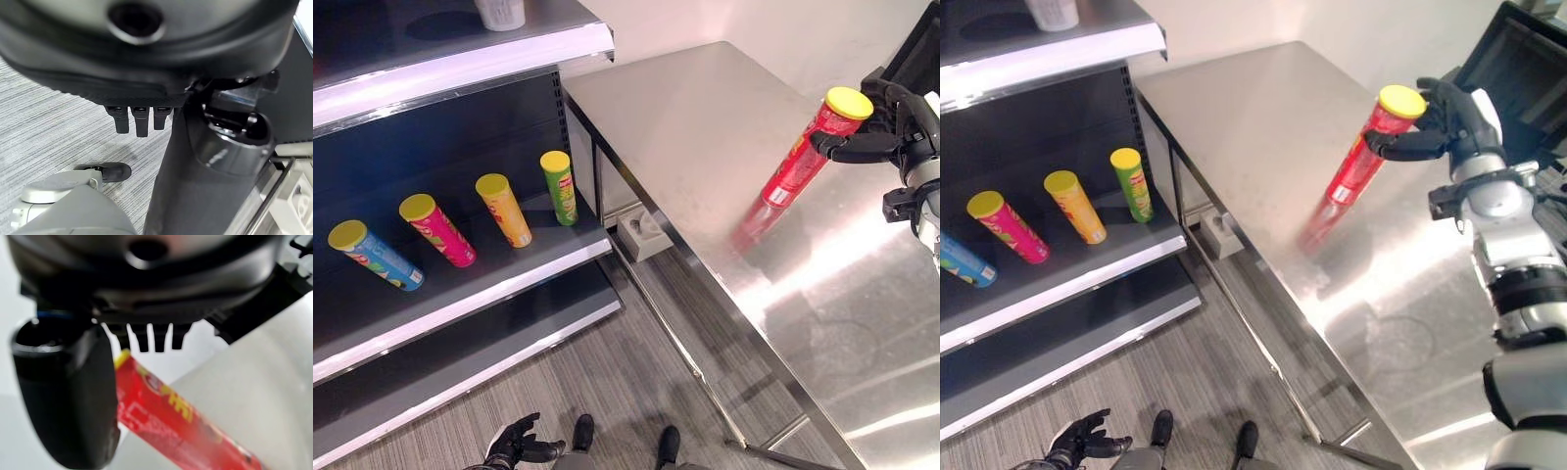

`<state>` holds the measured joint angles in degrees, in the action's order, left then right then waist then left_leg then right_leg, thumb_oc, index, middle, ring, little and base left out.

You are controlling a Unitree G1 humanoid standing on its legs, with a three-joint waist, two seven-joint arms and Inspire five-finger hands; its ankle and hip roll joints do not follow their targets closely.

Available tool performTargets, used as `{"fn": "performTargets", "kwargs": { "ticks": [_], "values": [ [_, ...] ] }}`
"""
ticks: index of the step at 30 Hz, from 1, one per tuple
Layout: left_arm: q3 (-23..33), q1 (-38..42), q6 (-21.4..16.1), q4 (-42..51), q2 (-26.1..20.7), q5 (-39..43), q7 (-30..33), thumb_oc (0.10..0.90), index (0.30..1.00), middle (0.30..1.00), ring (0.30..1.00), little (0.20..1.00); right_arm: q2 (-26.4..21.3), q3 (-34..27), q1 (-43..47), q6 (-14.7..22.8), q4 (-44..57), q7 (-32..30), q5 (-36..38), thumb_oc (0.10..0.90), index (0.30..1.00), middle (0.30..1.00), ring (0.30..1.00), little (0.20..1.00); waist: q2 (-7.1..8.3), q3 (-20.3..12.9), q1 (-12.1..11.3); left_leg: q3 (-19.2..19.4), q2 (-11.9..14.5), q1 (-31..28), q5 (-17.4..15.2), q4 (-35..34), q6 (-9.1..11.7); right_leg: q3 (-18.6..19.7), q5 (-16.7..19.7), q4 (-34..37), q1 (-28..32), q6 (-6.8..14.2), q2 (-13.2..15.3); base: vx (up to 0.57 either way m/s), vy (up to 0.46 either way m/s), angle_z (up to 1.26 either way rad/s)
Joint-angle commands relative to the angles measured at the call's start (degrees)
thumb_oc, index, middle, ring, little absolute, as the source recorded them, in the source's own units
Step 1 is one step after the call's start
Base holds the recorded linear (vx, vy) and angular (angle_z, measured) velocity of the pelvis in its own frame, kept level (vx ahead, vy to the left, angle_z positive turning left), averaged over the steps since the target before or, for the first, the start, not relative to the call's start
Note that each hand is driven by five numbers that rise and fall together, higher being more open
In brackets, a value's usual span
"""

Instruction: Put the goods on the table back onto the shelves and tidy them up.

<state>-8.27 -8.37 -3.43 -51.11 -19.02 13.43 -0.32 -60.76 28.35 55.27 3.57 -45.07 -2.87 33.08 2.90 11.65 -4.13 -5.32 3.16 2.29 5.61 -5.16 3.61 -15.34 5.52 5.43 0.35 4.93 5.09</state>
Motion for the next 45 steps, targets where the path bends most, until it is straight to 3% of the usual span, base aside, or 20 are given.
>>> {"fn": "performTargets", "kwargs": {
  "ticks": [1,16,33,34,35,45],
  "values": [
    [-2.5,-0.2,-1.6,0.1,-4.3,0.6,0.6,0.8,0.9,0.9,0.9,0.9,-1.5,0.3,13.6,3.0,-2.7,-2.3,3.0,0.8,0.9,0.9,0.9,0.9,2.66,-1.6,-2.4,2.3,1.9,-4.2,-7.0,0.2,2.7,2.0,-5.5,-0.4,2.7,4.4,1.8,0.01,-0.004,0.1],
    [-3.1,0.7,-1.5,-0.1,-4.7,1.0,1.7,0.8,0.9,0.9,0.9,0.9,1.6,2.4,20.1,0.2,-14.9,-3.5,-0.4,0.8,0.9,0.9,0.9,0.9,2.2,-1.7,-3.0,1.1,1.4,-4.1,-7.2,0.2,2.4,1.5,-5.7,-0.4,3.1,4.5,2.0,0.01,-0.002,0.05],
    [-3.5,1.1,-1.4,-0.1,-4.6,1.2,1.9,0.8,0.9,0.9,0.9,0.9,3.4,2.6,21.1,-0.4,-16.9,-3.4,-0.8,0.8,0.9,0.9,0.9,0.9,2.59,-1.5,-3.0,1.0,1.6,-4.1,-7.2,0.2,2.4,1.6,-5.8,-0.4,3.1,4.4,1.8,0.0,0.0,0.0],
    [-3.5,1.1,-1.4,-0.1,-4.6,1.2,1.9,0.8,0.9,0.9,0.9,0.9,3.4,2.6,21.1,-0.4,-16.9,-3.4,-0.8,0.659,0.688,0.688,0.688,0.688,2.59,-1.5,-3.0,1.0,1.6,-4.1,-7.2,0.2,2.4,1.6,-5.8,-0.4,3.1,4.4,1.8,0.0,0.0,0.0],
    [-3.5,1.0,-1.4,-0.2,-4.6,1.2,1.9,0.8,0.9,0.9,0.9,0.9,3.3,2.7,21.2,-0.3,-16.8,-3.5,-0.8,0.4,0.3,0.3,0.3,0.3,2.63,-1.5,-3.1,1.0,1.6,-4.1,-7.2,0.2,2.4,1.6,-5.8,-0.4,3.1,4.4,1.8,0.0,0.0,0.0],
    [-3.2,1.2,-1.3,-0.7,-4.4,1.3,2.4,0.8,0.9,0.9,0.9,0.9,2.9,2.1,20.5,0.3,-15.3,-4.9,-2.1,0.4,0.3,0.3,0.3,0.3,2.58,-1.6,-2.8,1.1,1.7,-4.4,-7.4,0.2,2.4,1.9,-5.9,-0.4,3.4,4.4,1.7,0.0,0.0,0.0]
  ]
}}
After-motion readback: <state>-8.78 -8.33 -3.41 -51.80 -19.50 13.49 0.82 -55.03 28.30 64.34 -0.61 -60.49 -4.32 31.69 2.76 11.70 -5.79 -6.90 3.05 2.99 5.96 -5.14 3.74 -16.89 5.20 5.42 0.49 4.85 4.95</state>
